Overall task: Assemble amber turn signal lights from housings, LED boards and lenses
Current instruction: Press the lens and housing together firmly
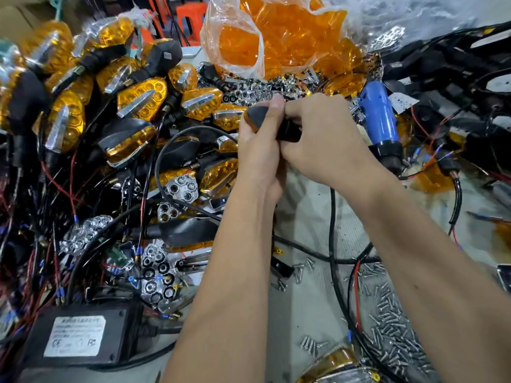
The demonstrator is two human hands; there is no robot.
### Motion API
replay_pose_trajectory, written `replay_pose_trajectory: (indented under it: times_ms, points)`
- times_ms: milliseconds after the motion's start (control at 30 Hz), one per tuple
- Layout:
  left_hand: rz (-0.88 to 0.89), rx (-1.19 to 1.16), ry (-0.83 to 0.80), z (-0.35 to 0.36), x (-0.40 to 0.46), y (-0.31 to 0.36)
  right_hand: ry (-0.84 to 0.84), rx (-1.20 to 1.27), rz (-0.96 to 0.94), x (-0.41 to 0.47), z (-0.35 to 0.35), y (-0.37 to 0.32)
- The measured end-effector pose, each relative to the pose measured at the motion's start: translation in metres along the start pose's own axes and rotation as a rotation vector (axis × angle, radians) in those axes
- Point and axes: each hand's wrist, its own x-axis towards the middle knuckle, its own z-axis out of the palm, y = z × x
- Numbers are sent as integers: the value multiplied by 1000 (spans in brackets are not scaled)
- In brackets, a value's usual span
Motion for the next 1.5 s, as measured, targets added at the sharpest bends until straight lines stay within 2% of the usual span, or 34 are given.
replay_pose_trajectory:
  times_ms: [67, 100, 167, 267, 400, 533, 600, 700, 767, 833, 900, 967, 1067, 1300, 1500]
  points:
    - [11, -83, 8, -5, 2, 4, -138, 179, -23, -1, -6, 3]
    - [-6, -125, -4, -8, 3, 7, -185, 348, 4, -2, -9, 6]
    - [-46, -191, -51, -13, 4, 13, -154, 651, 152, -3, -11, 13]
    - [-34, -191, -179, -15, 0, 19, -43, 668, 393, 2, -3, 16]
    - [13, 73, -387, -3, -11, 14, 89, 780, 550, 5, 8, 8]
    - [92, 248, -399, 8, -13, 9, 206, 852, 635, 7, 8, 8]
    - [191, 353, -339, 10, -14, 6, 190, 858, 674, 6, 5, 8]
    - [360, 383, -194, 11, -12, 8, 25, 876, 669, 3, 7, 11]
    - [335, 252, -130, 8, -8, 13, -88, 864, 663, 1, 4, 10]
    - [233, 148, -113, 2, -5, 17, -157, 852, 649, -2, 1, 9]
    - [178, 115, -94, 0, -4, 16, -204, 872, 604, -4, 2, 7]
    - [214, 127, -58, 3, -2, 11, -194, 890, 589, -3, 6, 6]
    - [240, 133, -44, 8, 0, 6, -133, 760, 598, 1, 12, 4]
    - [201, 131, -9, 1, 1, 2, -122, 630, 539, -2, 29, -2]
    - [168, 55, 27, 1, 4, 5, 0, 568, 456, -4, 27, -10]
